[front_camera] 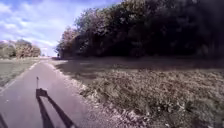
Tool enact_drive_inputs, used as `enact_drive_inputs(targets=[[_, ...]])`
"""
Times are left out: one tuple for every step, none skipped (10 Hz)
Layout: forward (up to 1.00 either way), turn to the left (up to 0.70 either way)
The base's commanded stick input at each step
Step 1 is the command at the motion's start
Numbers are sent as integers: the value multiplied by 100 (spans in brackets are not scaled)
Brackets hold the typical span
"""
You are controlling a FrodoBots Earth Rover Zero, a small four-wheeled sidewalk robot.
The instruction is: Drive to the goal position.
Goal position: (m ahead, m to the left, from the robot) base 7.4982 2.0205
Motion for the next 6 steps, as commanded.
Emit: enact_drive_inputs(targets=[[0, 70], [0, 70], [0, 70], [0, 70], [0, 70], [0, 70]])
